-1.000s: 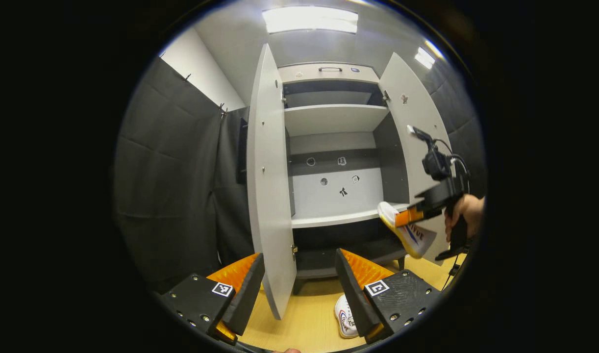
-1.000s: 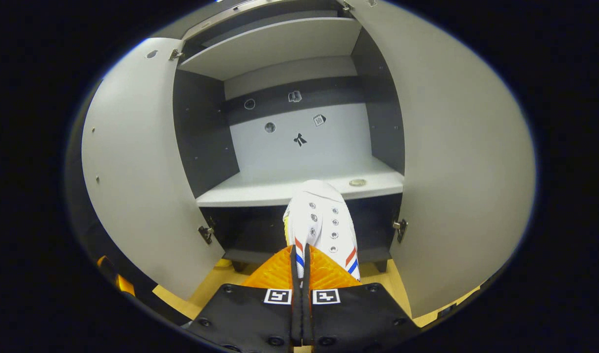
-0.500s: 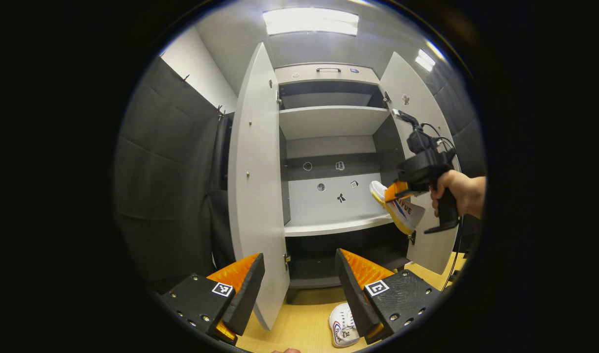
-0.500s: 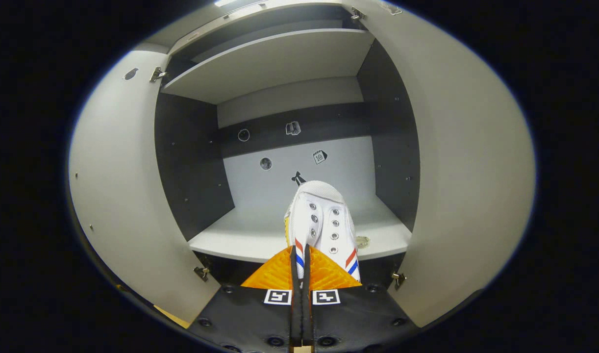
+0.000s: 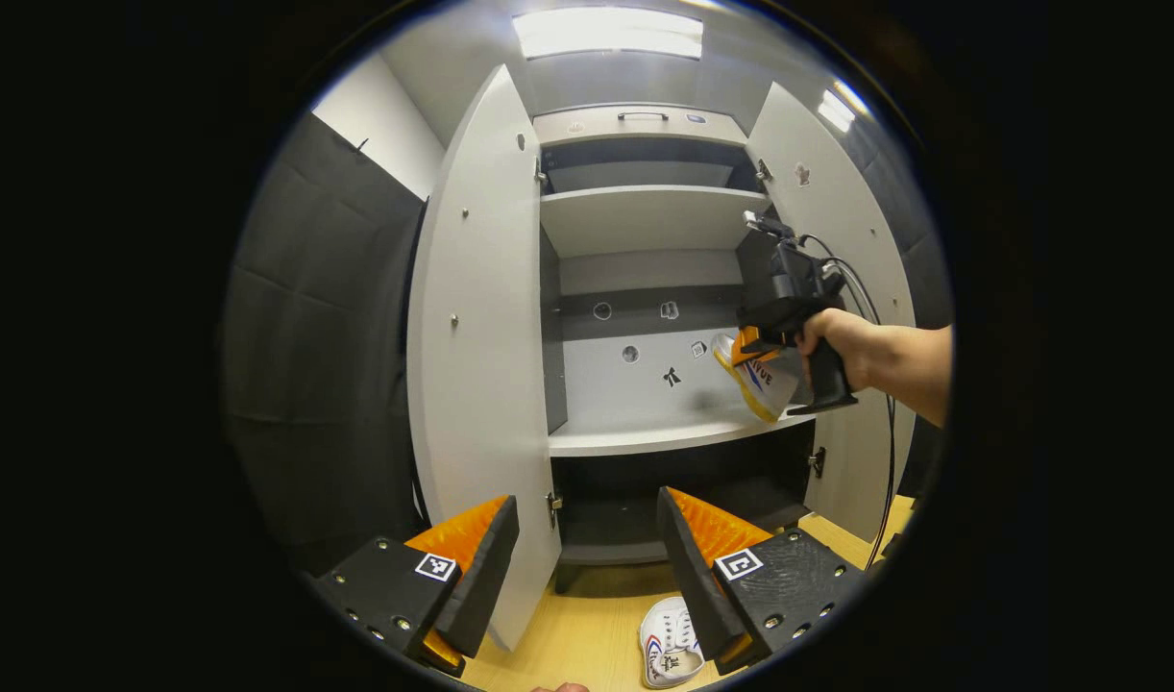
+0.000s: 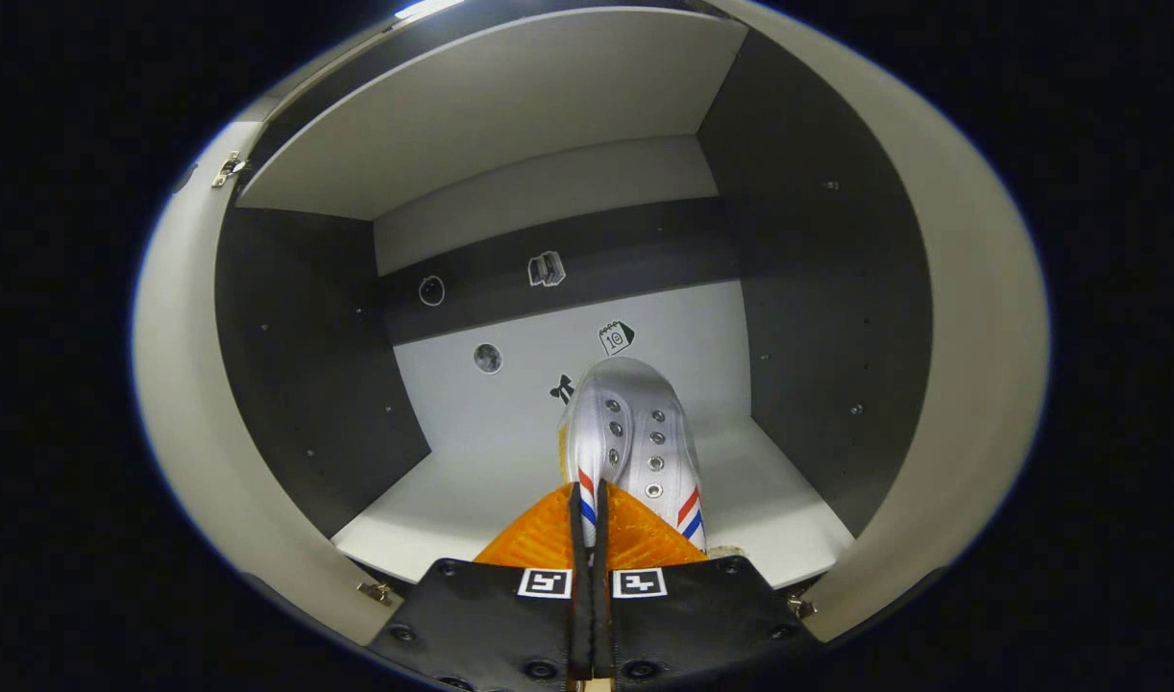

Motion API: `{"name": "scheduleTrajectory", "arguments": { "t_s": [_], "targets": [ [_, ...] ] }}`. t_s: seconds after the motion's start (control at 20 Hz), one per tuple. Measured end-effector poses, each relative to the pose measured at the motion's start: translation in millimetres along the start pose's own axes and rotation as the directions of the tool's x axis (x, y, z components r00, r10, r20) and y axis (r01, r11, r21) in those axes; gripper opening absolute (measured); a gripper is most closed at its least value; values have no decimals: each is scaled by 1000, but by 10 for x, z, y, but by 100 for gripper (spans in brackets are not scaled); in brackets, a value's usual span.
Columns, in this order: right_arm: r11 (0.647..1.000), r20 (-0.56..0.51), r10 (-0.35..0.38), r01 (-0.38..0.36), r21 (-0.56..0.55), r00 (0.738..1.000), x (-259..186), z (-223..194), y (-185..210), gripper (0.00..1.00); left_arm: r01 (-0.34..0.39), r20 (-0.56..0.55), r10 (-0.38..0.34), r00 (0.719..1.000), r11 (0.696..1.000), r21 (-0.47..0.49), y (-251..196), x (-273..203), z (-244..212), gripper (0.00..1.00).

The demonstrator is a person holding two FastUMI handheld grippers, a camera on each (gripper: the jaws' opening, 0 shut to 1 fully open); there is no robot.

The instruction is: Grab one shoe with the right hand and put it into the shoe cabinet, grab the other shoe with the left hand and put it into the shoe cabinet; then close the right door with the right hand and the left door with the left hand.

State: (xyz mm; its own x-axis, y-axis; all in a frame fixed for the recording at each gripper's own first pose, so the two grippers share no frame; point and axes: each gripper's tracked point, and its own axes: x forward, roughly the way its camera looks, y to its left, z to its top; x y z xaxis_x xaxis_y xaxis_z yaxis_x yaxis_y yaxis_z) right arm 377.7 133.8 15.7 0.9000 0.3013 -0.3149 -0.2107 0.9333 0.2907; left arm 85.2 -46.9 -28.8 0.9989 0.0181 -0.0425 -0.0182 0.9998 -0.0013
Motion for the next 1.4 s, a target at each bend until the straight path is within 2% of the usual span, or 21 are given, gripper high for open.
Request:
{"name": "scheduleTrajectory", "arguments": {
  "t_s": [0.5,0.6,0.7,0.75,0.95,1.2,1.25,1.3,1.4],
  "targets": [
    [998,-71,-66,66,-8,995,590,-187,-87,1,-37,-54,37,998,999,-1,49,121,-148,78],
    [998,-39,-57,56,-22,998,635,-114,-95,10,-38,-66,38,997,999,2,60,144,-171,78],
    [998,23,-46,46,-37,999,559,26,-54,29,-29,-82,29,996,1000,3,56,183,-215,78],
    [998,45,-28,31,-53,999,504,60,-26,36,-21,-92,22,995,1000,3,50,212,-240,78],
    [989,105,-9,25,-148,994,169,101,-4,100,14,-118,-12,993,1000,21,15,307,-305,78],
    [963,192,21,32,-268,981,-429,82,0,98,99,-183,-96,978,995,5,-140,502,-557,78],
    [961,202,29,28,-274,979,-537,49,2,96,118,-200,-118,973,993,-8,-179,527,-616,78],
    [961,210,44,16,-275,977,-660,22,1,100,138,-219,-139,966,990,-18,-210,555,-696,78],
    [964,219,51,9,-267,974,-836,-56,-54,100,174,-257,-174,951,984,-26,-273,593,-859,78]
  ]
}}
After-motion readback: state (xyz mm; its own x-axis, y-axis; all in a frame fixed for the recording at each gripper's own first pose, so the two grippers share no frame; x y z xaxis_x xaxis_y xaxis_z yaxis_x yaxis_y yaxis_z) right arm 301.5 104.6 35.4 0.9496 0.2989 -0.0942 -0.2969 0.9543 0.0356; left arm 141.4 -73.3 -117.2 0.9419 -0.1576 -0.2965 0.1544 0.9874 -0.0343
